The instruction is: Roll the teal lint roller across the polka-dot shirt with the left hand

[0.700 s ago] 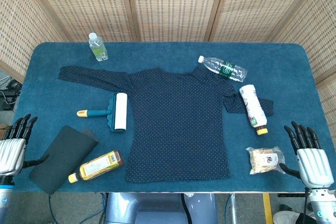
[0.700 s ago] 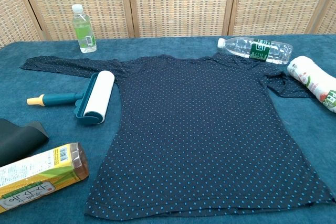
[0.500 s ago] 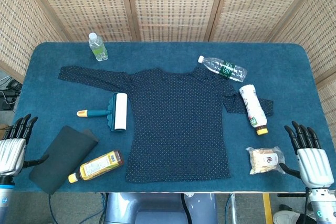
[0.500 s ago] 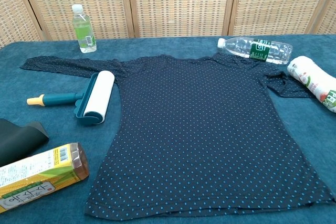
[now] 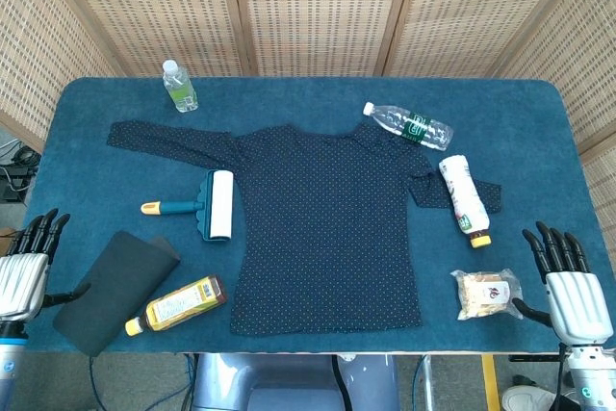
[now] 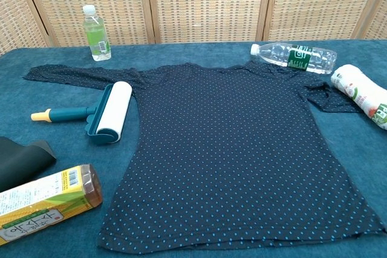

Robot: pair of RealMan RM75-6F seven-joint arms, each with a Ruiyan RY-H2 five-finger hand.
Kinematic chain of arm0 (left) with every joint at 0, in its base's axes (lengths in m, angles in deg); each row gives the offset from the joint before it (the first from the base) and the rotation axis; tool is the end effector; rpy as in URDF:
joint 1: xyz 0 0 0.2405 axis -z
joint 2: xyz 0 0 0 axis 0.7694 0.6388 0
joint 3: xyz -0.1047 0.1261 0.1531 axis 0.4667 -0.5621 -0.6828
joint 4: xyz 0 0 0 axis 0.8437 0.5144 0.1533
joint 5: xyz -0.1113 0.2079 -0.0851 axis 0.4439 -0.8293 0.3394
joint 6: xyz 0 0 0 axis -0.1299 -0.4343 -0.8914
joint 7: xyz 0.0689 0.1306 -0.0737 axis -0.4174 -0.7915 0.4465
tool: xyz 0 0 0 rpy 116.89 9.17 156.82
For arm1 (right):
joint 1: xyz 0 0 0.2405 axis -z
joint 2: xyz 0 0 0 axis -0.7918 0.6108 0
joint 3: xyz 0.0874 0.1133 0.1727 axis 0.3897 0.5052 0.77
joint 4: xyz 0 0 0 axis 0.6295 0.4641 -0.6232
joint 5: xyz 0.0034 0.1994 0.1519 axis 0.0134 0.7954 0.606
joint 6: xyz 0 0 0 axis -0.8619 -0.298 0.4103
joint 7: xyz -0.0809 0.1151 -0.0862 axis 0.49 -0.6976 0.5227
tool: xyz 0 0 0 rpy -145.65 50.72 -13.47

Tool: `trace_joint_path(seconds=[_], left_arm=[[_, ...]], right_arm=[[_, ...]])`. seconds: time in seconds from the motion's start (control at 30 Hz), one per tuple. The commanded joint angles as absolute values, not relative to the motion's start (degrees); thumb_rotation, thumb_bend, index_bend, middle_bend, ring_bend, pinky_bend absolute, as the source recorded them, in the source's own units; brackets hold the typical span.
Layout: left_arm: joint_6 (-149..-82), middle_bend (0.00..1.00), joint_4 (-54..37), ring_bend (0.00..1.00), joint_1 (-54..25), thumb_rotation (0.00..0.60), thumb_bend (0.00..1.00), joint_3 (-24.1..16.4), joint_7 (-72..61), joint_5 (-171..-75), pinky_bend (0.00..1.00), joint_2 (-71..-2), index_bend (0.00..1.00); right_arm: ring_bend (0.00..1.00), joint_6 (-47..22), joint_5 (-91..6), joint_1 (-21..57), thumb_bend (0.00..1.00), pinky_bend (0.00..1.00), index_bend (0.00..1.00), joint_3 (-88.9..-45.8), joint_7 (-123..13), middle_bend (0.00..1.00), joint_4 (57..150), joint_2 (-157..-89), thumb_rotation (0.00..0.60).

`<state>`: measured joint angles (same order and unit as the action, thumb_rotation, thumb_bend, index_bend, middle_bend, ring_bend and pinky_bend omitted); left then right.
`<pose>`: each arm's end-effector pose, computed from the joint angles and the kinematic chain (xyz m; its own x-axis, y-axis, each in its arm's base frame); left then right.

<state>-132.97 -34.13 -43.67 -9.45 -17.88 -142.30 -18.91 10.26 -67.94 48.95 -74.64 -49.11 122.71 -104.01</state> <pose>-0.2827 0.2075 0.0828 0.4689 0.0799 0.8796 0.8806 0.0345 -0.4725 -0.2889 -0.1953 0.1064 0.4440 0.0212 0.8958 -0.8953 -0.0300 0.4445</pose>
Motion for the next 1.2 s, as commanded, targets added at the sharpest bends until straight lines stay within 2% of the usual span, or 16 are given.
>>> trace_joint_path(seconds=[0.03, 0.4, 0.5, 0.57, 0.63, 0.7, 0.77, 0.87, 0.97, 1.07, 1.2], left_arm=[[-133.0, 0.0, -34.2, 0.0, -43.7, 0.6, 0.02, -9.5, -18.1, -142.3, 0.11, -18.9, 0.0], [-132.3, 0.0, -34.0, 0.0, -43.2, 0.6, 0.02, -9.2, -18.4, -141.6, 0.11, -19.3, 0.0], [-131.5, 0.02, -33.9, 0.05, -42.5, 0.6, 0.05, -8.5, -18.6, -140.7, 0.23, -19.5, 0.0], [-130.8, 0.19, -33.3, 0.25, -41.8, 0.6, 0.08, -8.0, -18.6, -140.3, 0.42, -20.0, 0.0], [-128.3, 0.38, -32.5, 0.4, -39.9, 0.6, 0.12, -6.8, -17.7, -139.4, 0.55, -20.4, 0.0], [-125.7, 0.5, -31.7, 0.48, -38.0, 0.6, 0.13, -5.6, -16.8, -138.4, 0.61, -20.2, 0.01], [-123.8, 0.61, -31.4, 0.55, -36.7, 0.6, 0.15, -4.9, -16.1, -137.7, 0.66, -19.9, 0.07], [-118.5, 0.73, -31.9, 0.63, -33.7, 0.6, 0.2, -3.8, -14.3, -135.9, 0.7, -18.5, 0.16], [-114.3, 0.8, -32.3, 0.68, -31.4, 0.6, 0.24, -2.8, -13.2, -133.8, 0.72, -17.3, 0.26], [-110.8, 0.83, -32.2, 0.71, -29.1, 0.6, 0.27, -1.8, -13.2, -131.8, 0.73, -16.4, 0.37], [-105.8, 0.83, -31.1, 0.71, -25.6, 0.6, 0.27, -0.6, -14.3, -128.5, 0.74, -16.0, 0.4]], right_arm=[[0.0, 10.2, -67.9, 49.0, 0.08, 0.0, 0.0, -74.7, -49.3, 0.0, 122.7, -104.0, 0.6], [0.0, 10.0, -67.7, 49.0, 0.08, 0.0, 0.0, -74.7, -49.4, 0.0, 122.5, -104.0, 0.6], [0.0, 9.6, -67.2, 48.8, 0.08, 0.0, 0.0, -74.6, -49.4, 0.0, 122.2, -104.3, 0.6], [0.0, 9.5, -67.0, 48.8, 0.08, 0.0, 0.0, -74.5, -49.4, 0.0, 122.0, -104.3, 0.6], [0.0, 9.3, -66.7, 48.8, 0.08, 0.0, 0.0, -74.5, -49.3, 0.0, 122.0, -104.3, 0.6], [0.0, 9.1, -66.5, 48.8, 0.08, 0.0, 0.0, -74.4, -49.3, 0.0, 122.0, -104.3, 0.6], [0.0, 9.1, -66.3, 48.7, 0.08, 0.0, 0.0, -74.3, -49.4, 0.0, 122.0, -104.4, 0.6], [0.0, 8.8, -66.0, 48.7, 0.08, 0.0, 0.0, -74.3, -49.3, 0.0, 121.7, -104.4, 0.6], [0.0, 8.4, -65.5, 48.6, 0.08, 0.0, 0.0, -74.2, -49.2, 0.0, 121.6, -104.4, 0.6], [0.0, 8.2, -65.1, 48.5, 0.08, 0.0, 0.0, -74.1, -49.3, 0.0, 121.4, -104.4, 0.6], [0.0, 8.1, -64.7, 48.5, 0.08, 0.0, 0.0, -73.8, -49.5, 0.0, 121.1, -104.5, 0.6]])
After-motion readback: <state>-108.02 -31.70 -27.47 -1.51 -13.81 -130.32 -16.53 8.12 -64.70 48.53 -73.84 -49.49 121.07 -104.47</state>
